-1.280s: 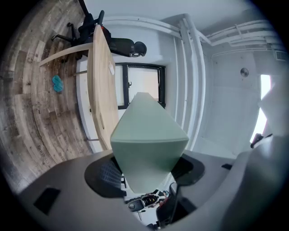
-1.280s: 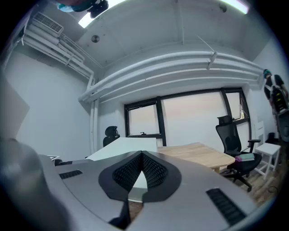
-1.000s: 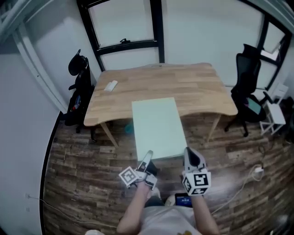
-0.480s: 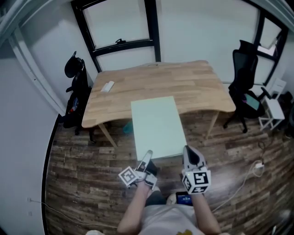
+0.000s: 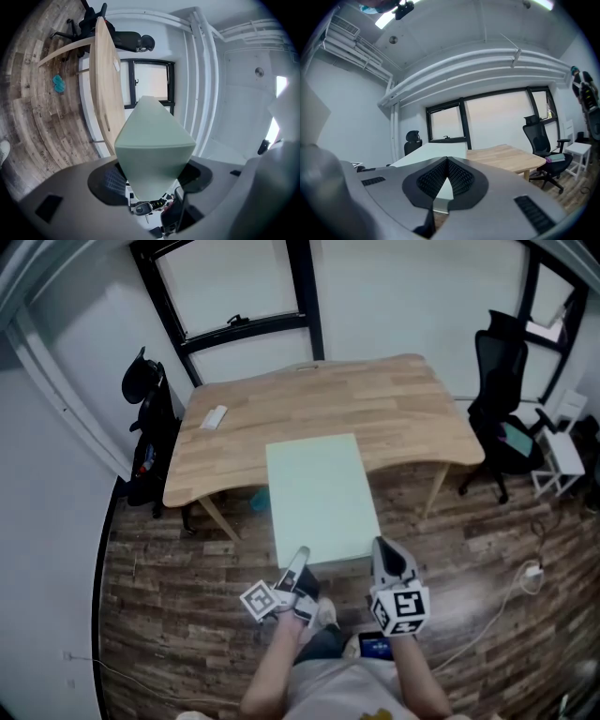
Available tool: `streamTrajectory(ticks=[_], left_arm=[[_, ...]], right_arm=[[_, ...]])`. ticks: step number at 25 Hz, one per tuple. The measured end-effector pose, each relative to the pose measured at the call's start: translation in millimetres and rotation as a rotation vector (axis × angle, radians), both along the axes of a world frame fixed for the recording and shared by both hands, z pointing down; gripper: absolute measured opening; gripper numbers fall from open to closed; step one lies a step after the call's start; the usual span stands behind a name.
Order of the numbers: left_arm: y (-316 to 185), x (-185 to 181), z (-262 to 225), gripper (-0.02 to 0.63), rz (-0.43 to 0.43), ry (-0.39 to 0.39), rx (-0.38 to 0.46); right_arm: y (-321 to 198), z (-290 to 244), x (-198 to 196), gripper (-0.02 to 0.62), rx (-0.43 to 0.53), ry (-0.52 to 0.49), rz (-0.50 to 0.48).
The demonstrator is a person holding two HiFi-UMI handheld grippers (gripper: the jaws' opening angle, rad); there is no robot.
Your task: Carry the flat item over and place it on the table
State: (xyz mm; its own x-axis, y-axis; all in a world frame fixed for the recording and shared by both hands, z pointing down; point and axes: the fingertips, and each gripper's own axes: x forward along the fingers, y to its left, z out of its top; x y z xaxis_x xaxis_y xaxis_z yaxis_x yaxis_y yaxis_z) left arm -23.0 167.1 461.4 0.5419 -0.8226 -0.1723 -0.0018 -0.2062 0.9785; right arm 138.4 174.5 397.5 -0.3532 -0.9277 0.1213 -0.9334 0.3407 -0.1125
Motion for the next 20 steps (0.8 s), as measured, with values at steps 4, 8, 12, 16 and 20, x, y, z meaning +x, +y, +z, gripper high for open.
streamTrajectory(ticks=[4, 8, 12, 16, 20], left_arm=[[-26, -2, 6, 0.291, 0.006, -0.001, -0.015], [-62, -6, 10, 0.291, 0.021, -0.004, -0.005], [-96, -9, 10, 0.291, 0.037, 0.018, 0.006], [-126, -10, 12, 0.291, 0.06, 0.02, 0.022], [-152, -11, 11, 0.291, 0.081, 0.012, 0.023]], right_arm=[[-30, 5, 5, -0.003, -0.011, -0.001, 0.016], [-68, 7, 6, -0.003, -0.025, 0.007, 0.04], [-101, 11, 0, -0.003, -0.039, 0.027, 0.044], [-129, 18, -4, -0.003, -0.051, 0.041, 0.05], [-151, 20, -7, -0.003, -0.065, 0.052, 0.062]])
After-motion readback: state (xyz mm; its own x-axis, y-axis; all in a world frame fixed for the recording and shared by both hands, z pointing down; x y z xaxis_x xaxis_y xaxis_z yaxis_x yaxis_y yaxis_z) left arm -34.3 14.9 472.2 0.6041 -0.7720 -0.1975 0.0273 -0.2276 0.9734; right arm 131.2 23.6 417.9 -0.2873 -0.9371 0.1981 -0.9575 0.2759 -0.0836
